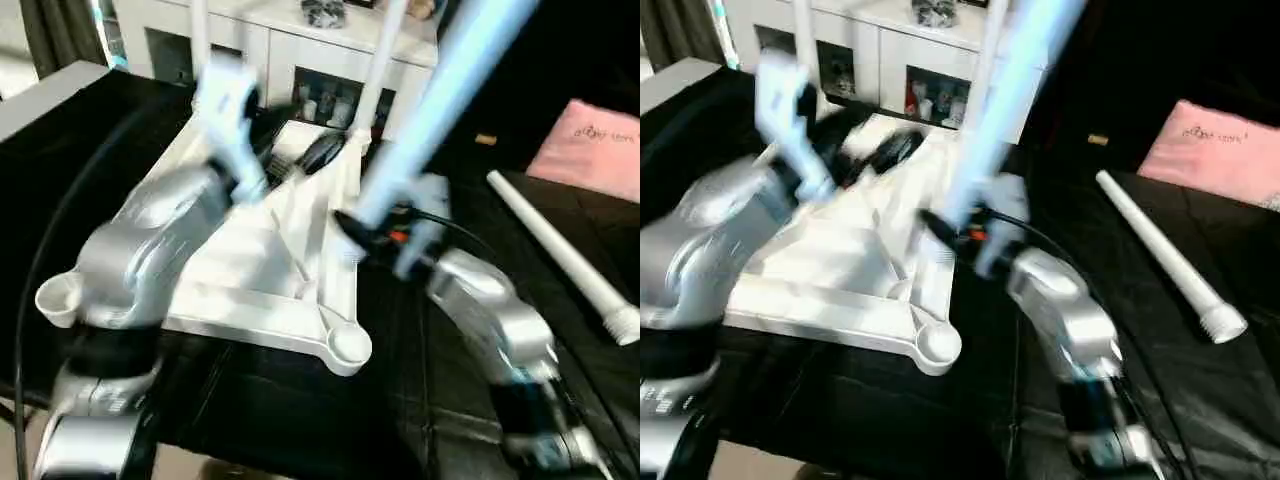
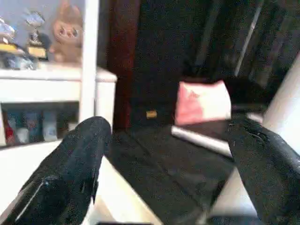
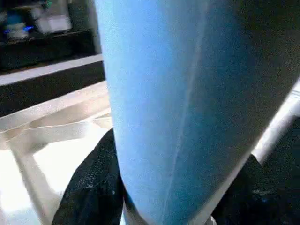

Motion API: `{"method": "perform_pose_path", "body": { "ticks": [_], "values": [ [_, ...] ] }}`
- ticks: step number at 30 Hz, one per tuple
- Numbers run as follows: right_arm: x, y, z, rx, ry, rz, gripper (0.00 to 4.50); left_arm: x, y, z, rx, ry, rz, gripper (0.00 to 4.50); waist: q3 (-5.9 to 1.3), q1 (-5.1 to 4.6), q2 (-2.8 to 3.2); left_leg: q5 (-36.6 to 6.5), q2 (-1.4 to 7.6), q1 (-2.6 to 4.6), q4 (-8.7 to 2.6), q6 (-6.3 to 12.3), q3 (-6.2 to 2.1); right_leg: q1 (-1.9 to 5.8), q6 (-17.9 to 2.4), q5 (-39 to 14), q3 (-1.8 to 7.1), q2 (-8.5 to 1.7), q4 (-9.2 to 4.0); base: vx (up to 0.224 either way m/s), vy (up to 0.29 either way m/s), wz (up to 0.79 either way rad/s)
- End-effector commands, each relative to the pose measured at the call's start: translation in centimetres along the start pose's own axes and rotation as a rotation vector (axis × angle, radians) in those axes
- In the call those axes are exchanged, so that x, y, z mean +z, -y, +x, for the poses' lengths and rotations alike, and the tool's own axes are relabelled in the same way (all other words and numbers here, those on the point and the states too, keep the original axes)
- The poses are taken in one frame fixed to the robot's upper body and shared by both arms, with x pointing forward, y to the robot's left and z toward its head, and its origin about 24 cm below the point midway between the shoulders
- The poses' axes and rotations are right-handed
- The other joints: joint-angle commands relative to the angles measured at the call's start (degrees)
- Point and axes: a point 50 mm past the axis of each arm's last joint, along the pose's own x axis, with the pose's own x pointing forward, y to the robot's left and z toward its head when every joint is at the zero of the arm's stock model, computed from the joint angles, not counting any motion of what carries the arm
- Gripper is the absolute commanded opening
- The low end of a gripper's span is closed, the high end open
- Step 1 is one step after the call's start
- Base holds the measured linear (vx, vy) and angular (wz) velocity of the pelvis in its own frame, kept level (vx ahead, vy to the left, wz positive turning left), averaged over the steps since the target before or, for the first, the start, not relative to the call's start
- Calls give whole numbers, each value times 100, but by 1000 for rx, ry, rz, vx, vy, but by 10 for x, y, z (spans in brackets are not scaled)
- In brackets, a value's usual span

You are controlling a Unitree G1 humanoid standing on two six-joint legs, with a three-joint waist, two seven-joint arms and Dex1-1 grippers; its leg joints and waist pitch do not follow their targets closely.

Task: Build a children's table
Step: Pick table leg

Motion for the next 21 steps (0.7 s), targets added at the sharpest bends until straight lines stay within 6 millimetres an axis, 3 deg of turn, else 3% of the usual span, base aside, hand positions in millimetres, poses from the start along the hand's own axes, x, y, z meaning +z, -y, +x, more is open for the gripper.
{"method": "perform_pose_path", "body": {
  "ticks": [1,2,3,6,8,12,14,15,16,17,21],
  "values": [
    [7,5,-6,-42,28,-4,193,-1,6,-1,-54,1,19,450,-420,-44,163,-1097,65,96,-426,-441,22,265,-768,-65,227,-356,-408,0,0,0],
    [6,5,-8,-51,26,-5,193,-5,6,-4,-66,-11,18,450,-423,-64,206,-1055,60,90,-421,-401,22,264,-790,-121,236,-364,-417,0,0,0],
    [4,6,-13,-72,16,-14,193,-21,9,-12,-127,-80,45,450,-412,-69,261,-1026,56,80,-426,-370,19,261,-791,-222,243,-372,-424,0,0,0],
    [1,11,-23,-106,-4,-13,193,-53,17,-24,-253,-250,140,450,-395,-142,257,-1111,63,82,-451,-310,32,243,-672,-575,258,-352,-461,0,0,0],
    [-2,11,-28,-118,-11,-7,193,-63,21,-30,-308,-299,155,450,-394,-157,275,-1129,71,90,-458,-300,32,228,-661,-701,265,-359,-473,0,0,0],
    [-12,13,-34,-143,-42,-12,193,-79,24,-44,-376,-370,133,450,-381,-216,318,-1321,76,95,-473,-326,28,202,-773,-826,259,-363,-493,0,0,0],
    [-15,9,-36,-141,-48,-11,193,-85,27,-53,-422,-415,133,450,-374,-241,313,-1411,73,93,-478,-309,29,198,-767,-966,266,-362,-498,0,0,0],
    [-15,7,-38,-139,-47,-5,193,-87,29,-58,-456,-446,130,450,-370,-254,208,-1427,75,94,-480,-264,43,199,-742,-1094,266,-356,-517,0,0,0],
    [-15,5,-39,-132,-47,7,193,-87,28,-62,-479,-466,133,450,-369,-238,207,-1394,79,96,-481,-246,36,199,-734,-1147,267,-369,-502,0,0,0],
    [-15,3,-40,-126,-48,14,193,-88,27,-63,-488,-482,138,450,-361,-235,247,-1378,80,104,-488,-215,41,173,-700,-1233,273,-365,-512,0,0,0],
    [-21,1,-44,-98,-80,1,193,-91,16,-74,-533,-576,150,450,-349,-240,293,-1525,83,121,-501,-264,32,141,-685,-1413,275,-367,-528,0,0,0]
  ]
}}
